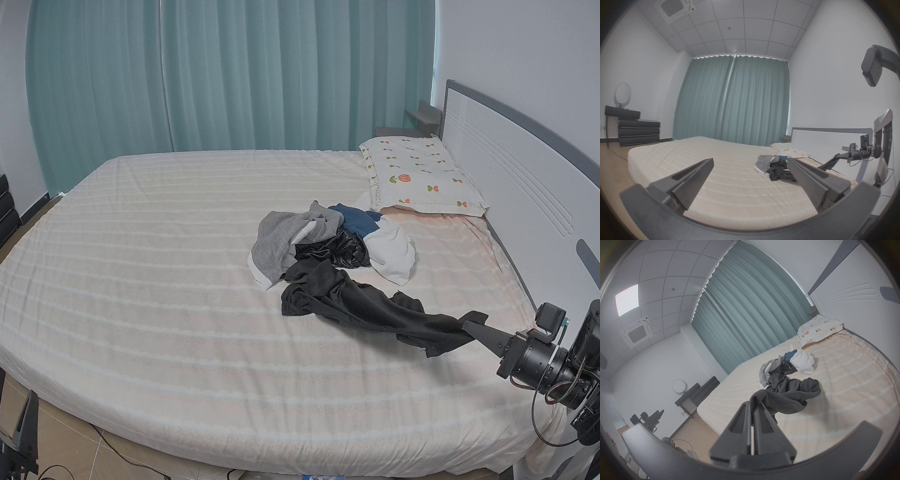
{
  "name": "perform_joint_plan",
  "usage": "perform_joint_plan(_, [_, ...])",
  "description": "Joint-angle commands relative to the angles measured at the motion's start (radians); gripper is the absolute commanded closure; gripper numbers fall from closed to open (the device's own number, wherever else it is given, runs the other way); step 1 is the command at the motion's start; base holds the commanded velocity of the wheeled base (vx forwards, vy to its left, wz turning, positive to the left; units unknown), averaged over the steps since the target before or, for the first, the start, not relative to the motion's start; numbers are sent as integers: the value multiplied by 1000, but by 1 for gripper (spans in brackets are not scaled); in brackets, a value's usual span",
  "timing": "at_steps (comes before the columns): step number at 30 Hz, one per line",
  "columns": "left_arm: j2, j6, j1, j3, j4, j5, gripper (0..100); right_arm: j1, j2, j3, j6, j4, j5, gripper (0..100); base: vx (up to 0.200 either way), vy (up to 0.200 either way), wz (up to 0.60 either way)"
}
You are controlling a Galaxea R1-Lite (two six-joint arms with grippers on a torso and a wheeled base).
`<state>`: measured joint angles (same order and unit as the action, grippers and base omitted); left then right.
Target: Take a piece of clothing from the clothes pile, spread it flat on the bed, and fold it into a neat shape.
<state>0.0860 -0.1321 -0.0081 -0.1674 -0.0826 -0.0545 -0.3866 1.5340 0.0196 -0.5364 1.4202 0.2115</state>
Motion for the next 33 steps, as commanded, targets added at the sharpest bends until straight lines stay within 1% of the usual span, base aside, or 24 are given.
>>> perform_joint_plan(1, [313, 45, -10, -107, -13, -146, 0, -2, -66, -20, -20, -9, 5, 100, 0, 0, 0])
perform_joint_plan(2, [360, 75, -10, -112, -29, -163, 0, -5, -68, -20, -30, -10, 5, 100, 0, 0, 0])
perform_joint_plan(4, [482, 175, -15, -107, -74, -186, 0, -5, -68, -20, -51, -17, 6, 100, 0, 0, 0])
perform_joint_plan(5, [482, 175, -15, -107, -74, -186, 0, -5, -68, -20, -51, -17, 6, 100, 0, 0, 0])
perform_joint_plan(6, [610, 230, -29, -107, -100, -186, 0, -3, -68, -20, -62, -24, 6, 100, 0, 0, 0])
perform_joint_plan(7, [679, 235, -46, -109, -117, -186, 0, -5, -68, -20, -63, -26, 6, 100, 0, 0, 0])
perform_joint_plan(8, [679, 235, -46, -109, -117, -186, 0, -5, -68, -20, -63, -26, 6, 100, 0, 0, 0])
perform_joint_plan(9, [795, 227, -99, -109, -172, -186, 0, -5, -61, -20, -63, -27, 3, 100, 0, 0, 0])
perform_joint_plan(11, [911, 200, -159, -103, -253, -182, 0, -5, -48, -20, -62, -26, -3, 100, 0, 0, 0])
perform_joint_plan(14, [1075, 170, -239, -87, -339, -169, 0, -5, -28, -20, -62, -26, -3, 100, 0, 0, 0])
perform_joint_plan(15, [1118, 163, -251, -84, -361, -168, 0, -5, -23, -20, -63, -24, -1, 100, 0, 0, 0])
perform_joint_plan(17, [1238, 128, -291, -87, -448, -163, 0, -3, -22, -20, -63, -23, -1, 100, 0, 0, 0])
perform_joint_plan(18, [1255, 120, -299, -87, -464, -160, 0, -3, -22, -20, -62, -23, -1, 100, 0, 0, 0])
perform_joint_plan(19, [1338, 86, -339, -87, -551, -133, 0, -5, -23, -20, -62, -24, -1, 100, 0, 0, 0])
perform_joint_plan(20, [1390, 69, -366, -90, -605, -102, 0, -6, -23, -20, -62, -26, -1, 100, 0, 0, 0])
perform_joint_plan(21, [1399, 68, -371, -92, -612, -96, 0, -6, -23, -20, -62, -26, -1, 100, 0, 0, 0])
perform_joint_plan(22, [1508, 46, -429, -99, -706, -16, 0, -8, -22, -20, -62, -24, -1, 100, 0, 0, 0])
perform_joint_plan(25, [1647, 23, -509, -122, -853, 90, 0, -11, -20, -17, -63, -23, -3, 100, 0, 0, 0])
perform_joint_plan(26, [1690, 6, -536, -135, -907, 110, 0, -14, -20, -17, -63, -24, -3, 100, 0, 0, 0])
perform_joint_plan(27, [1697, 3, -541, -136, -916, 113, 0, -14, -20, -18, -63, -24, -3, 100, 0, 0, 0])
perform_joint_plan(28, [1755, -35, -584, -158, -985, 134, 0, -31, -18, -18, -65, -24, -4, 100, 0, 0, 0])
perform_joint_plan(30, [1789, -53, -622, -170, -1013, 145, 0, -49, -17, -18, -65, -26, -12, 100, 0, 0, 0])
perform_joint_plan(31, [1816, -57, -662, -181, -1020, 162, 0, -66, -17, -18, -65, -24, -26, 100, 0, 0, 0])
perform_joint_plan(33, [1850, -61, -710, -205, -1028, 182, 0, -78, -15, -18, -63, -23, -40, 100, 0, 0, 0])
